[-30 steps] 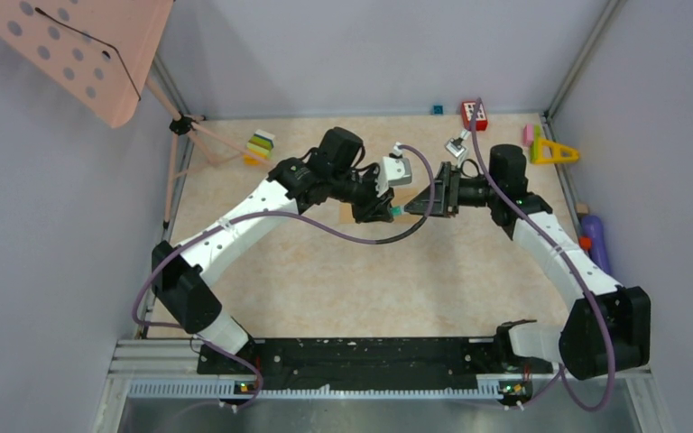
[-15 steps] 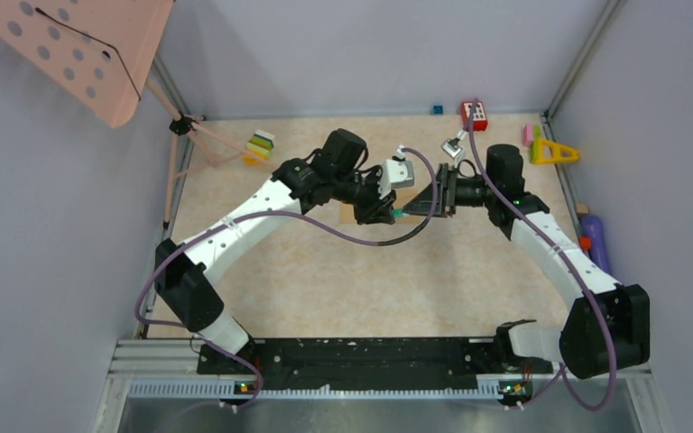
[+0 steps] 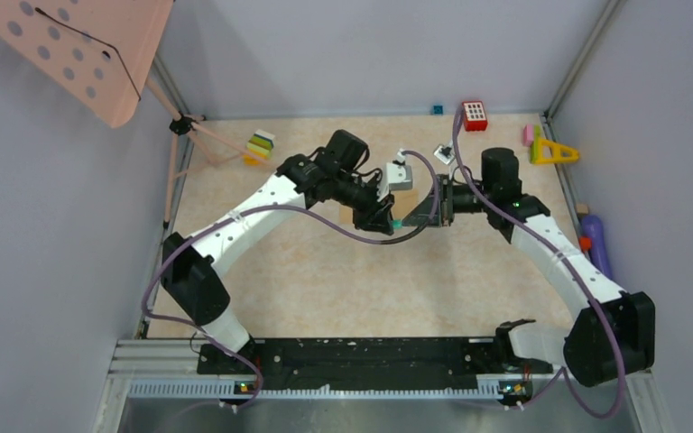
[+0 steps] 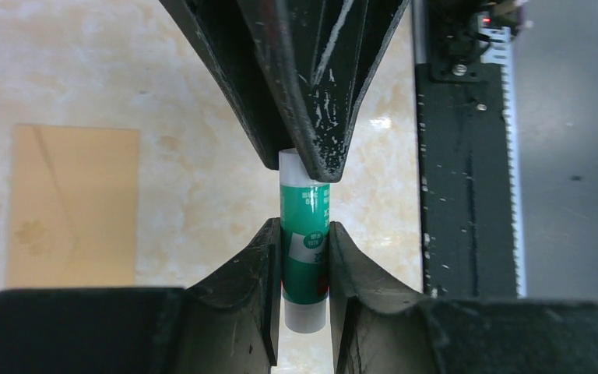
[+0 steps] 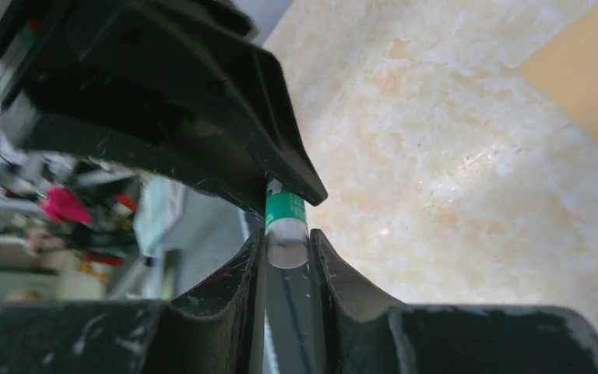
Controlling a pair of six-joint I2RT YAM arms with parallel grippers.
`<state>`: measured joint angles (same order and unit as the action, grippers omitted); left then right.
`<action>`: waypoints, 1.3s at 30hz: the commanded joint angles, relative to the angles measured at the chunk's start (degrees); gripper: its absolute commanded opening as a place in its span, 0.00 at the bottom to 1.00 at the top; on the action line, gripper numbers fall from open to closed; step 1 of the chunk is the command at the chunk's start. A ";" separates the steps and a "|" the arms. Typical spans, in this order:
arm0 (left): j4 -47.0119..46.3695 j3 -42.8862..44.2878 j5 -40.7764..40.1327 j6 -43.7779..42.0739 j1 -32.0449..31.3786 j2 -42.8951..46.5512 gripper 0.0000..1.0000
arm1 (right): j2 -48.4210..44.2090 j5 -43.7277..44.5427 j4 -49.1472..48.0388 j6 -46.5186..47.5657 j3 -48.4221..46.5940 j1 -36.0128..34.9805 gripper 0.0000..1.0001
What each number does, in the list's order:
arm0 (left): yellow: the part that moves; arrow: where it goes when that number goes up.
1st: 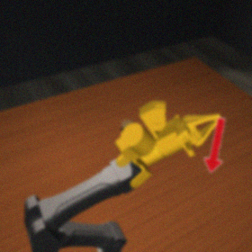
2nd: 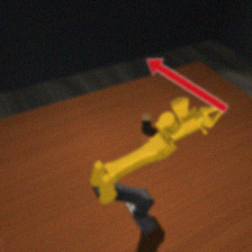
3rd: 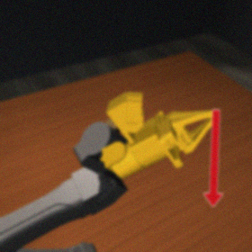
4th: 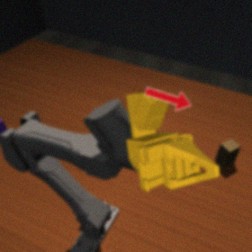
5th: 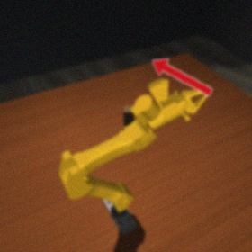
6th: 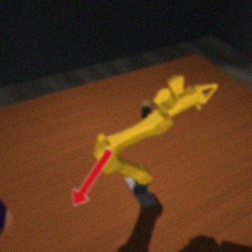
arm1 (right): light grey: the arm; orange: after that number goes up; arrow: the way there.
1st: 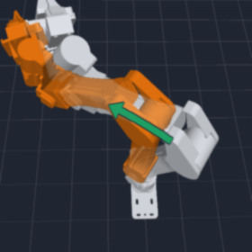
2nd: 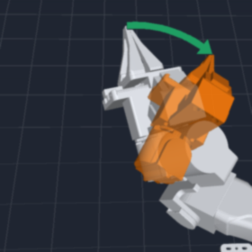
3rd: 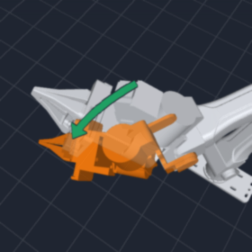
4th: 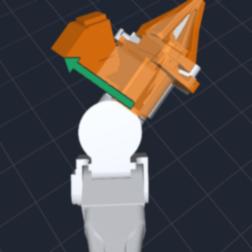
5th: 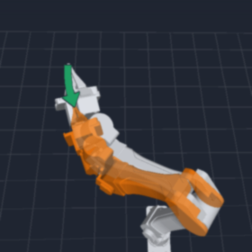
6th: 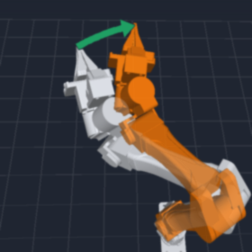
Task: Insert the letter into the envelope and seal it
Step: Screw the solid glue.
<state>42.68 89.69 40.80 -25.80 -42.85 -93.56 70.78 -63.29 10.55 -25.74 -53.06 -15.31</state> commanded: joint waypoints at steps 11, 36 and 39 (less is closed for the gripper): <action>9.36 7.33 24.73 -3.62 0.40 -5.71 0.05 | -11.45 -1.87 18.11 58.86 -3.14 -4.71 0.42; -6.64 -1.66 -6.59 1.09 -0.10 3.05 0.00 | 2.94 -0.37 8.80 4.45 -4.43 3.93 0.78; -6.76 -1.90 -7.69 0.68 -0.30 2.80 0.00 | 4.29 -1.90 6.46 1.53 -4.14 3.88 0.75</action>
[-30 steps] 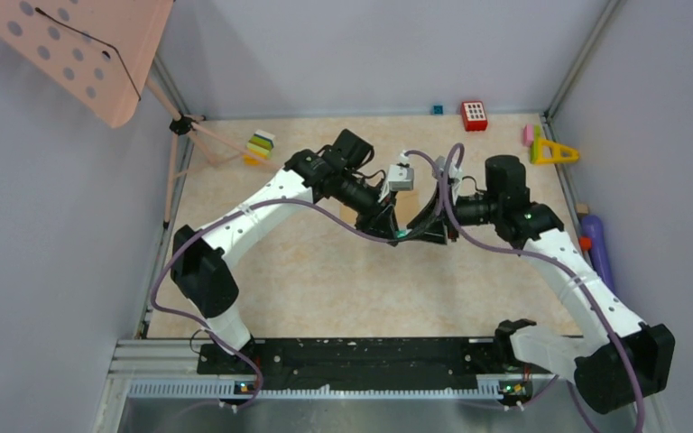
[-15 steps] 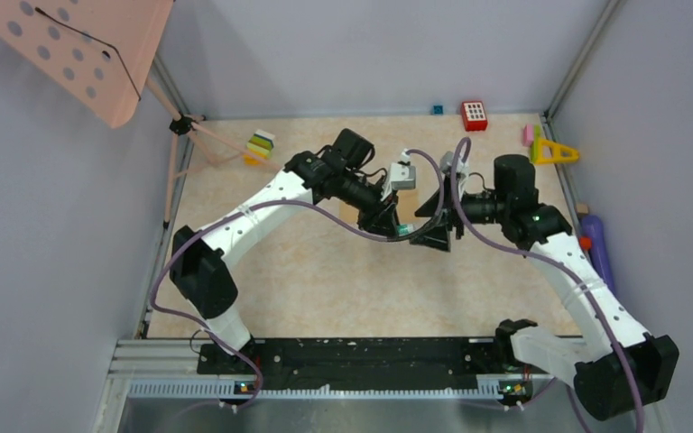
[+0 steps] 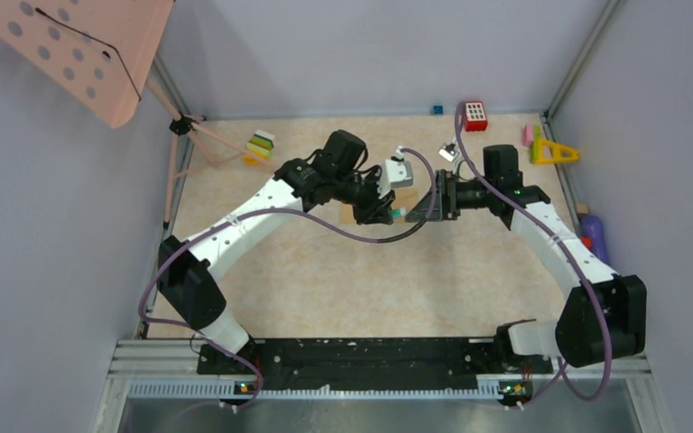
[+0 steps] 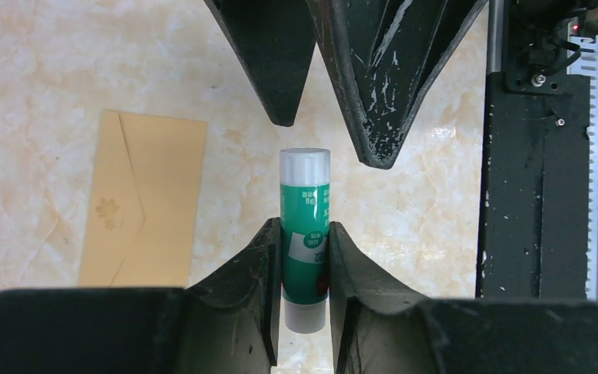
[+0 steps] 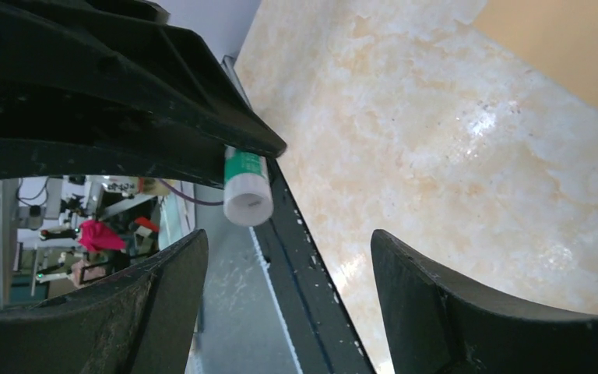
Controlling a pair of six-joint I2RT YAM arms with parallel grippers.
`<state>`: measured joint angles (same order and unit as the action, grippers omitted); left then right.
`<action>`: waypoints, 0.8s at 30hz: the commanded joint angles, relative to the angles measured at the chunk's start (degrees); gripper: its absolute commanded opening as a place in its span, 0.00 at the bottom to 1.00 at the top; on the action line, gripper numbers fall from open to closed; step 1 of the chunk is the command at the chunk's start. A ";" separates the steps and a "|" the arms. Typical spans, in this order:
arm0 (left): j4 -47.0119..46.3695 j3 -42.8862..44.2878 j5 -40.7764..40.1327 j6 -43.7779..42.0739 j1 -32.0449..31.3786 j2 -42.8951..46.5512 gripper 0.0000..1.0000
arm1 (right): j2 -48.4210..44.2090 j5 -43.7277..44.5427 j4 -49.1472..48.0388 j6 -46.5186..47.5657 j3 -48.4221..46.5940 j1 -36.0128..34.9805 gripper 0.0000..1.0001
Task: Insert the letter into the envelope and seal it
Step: Screw the solid glue.
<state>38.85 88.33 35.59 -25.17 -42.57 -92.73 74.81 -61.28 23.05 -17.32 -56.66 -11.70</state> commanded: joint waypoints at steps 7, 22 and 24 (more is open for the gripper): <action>-2.86 -0.07 -2.88 -0.32 -0.76 0.94 0.00 | 1.36 -5.07 -9.89 -10.55 1.30 0.29 0.67; -2.11 0.37 -2.90 -0.82 -1.46 0.32 0.00 | 3.80 -6.23 -14.82 -15.37 2.57 0.24 0.45; -2.11 0.36 -2.92 -0.96 -1.53 0.12 0.00 | 3.99 -6.35 -15.14 -15.59 2.52 0.29 0.45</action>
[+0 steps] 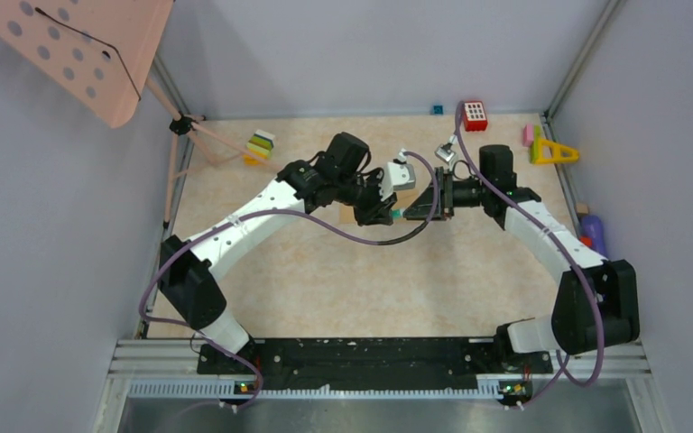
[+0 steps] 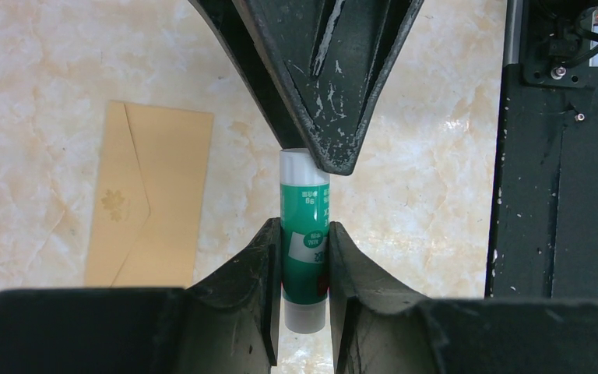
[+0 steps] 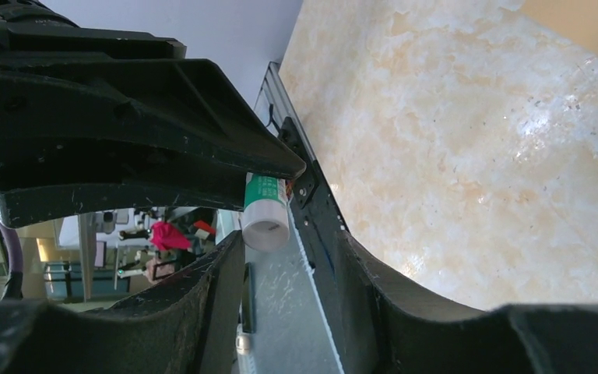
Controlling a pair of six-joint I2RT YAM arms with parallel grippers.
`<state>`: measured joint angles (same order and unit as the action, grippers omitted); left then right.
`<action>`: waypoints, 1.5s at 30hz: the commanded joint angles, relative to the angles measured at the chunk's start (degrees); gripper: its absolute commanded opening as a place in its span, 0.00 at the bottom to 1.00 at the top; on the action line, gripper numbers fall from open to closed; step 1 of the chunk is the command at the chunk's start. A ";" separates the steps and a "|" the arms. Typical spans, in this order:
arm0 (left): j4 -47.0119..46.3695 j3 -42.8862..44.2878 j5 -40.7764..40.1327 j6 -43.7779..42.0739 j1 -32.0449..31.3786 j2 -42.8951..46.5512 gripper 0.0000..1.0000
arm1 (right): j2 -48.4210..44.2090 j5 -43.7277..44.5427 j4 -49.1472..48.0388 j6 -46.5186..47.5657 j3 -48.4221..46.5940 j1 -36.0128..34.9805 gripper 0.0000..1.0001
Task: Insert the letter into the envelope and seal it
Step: Screw the solid glue.
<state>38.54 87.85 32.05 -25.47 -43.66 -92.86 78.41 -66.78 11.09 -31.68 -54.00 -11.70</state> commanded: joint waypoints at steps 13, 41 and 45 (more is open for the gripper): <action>-1.48 0.87 0.46 -1.12 -0.90 -0.37 0.00 | 1.17 -1.28 -5.34 -3.48 -0.66 -0.01 0.27; 7.95 7.48 32.71 0.99 2.93 -6.95 0.02 | -17.50 8.68 12.31 50.73 -1.51 -6.53 0.60; 4.08 4.76 24.63 1.32 2.96 -3.50 0.02 | -15.07 1.99 12.10 37.17 -4.90 -2.19 0.71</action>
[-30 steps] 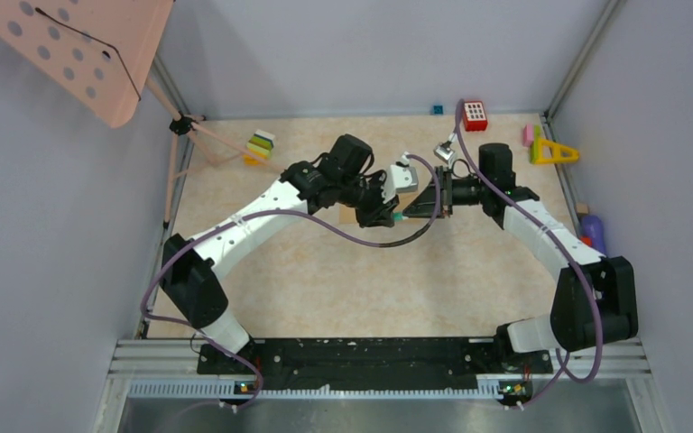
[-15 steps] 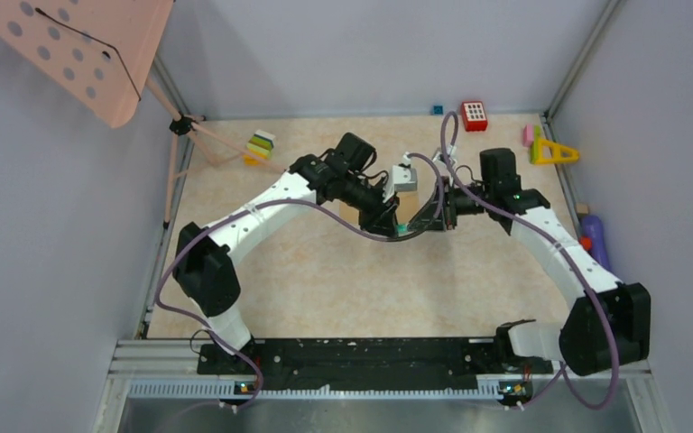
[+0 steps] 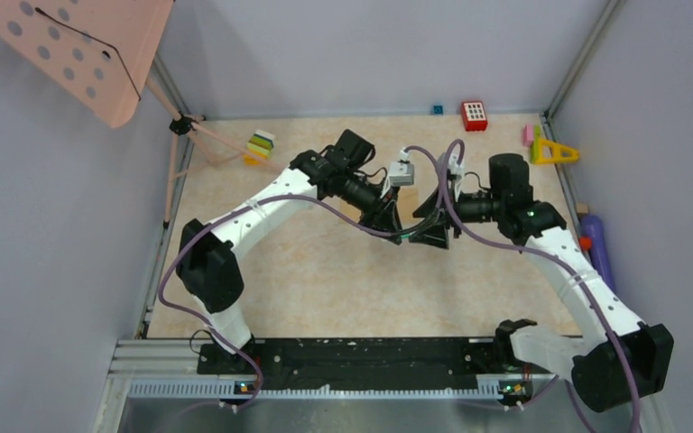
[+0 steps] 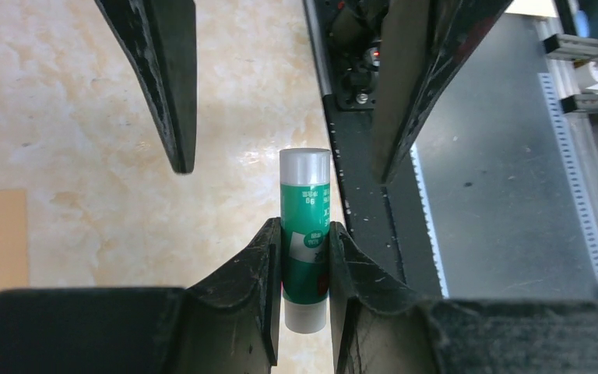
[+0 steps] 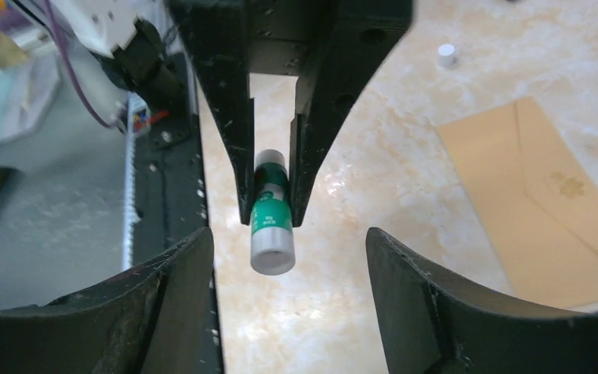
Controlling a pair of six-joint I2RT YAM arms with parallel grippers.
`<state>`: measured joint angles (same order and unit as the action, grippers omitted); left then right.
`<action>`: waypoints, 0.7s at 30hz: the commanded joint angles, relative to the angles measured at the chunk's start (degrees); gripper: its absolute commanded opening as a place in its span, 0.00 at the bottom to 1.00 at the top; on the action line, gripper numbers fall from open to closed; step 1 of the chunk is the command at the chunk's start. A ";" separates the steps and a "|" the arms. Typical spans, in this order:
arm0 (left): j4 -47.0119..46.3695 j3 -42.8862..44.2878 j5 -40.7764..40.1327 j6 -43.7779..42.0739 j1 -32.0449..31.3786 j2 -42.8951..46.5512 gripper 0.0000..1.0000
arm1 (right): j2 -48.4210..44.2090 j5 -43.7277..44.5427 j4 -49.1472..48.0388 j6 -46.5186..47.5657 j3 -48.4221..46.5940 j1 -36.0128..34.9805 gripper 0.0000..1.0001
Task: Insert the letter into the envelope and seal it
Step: Screw the solid glue.
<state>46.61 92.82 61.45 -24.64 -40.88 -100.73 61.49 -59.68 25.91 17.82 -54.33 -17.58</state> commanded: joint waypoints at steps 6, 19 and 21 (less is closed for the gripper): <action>-8.04 -2.49 -13.47 1.81 0.02 7.14 0.02 | 10.12 -13.92 -2.33 -27.69 -7.13 8.36 0.71; -10.93 -4.06 -30.34 -0.30 -4.15 8.09 0.02 | 13.19 -11.61 -9.99 -38.17 -3.42 8.42 0.71; -10.70 -3.69 -30.90 -0.46 -4.53 7.69 0.02 | 13.29 -11.15 -10.78 -38.96 -2.77 8.39 0.70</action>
<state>38.13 88.79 34.46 -24.12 -44.47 -94.24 75.35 -70.72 18.94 -18.17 -57.98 -9.23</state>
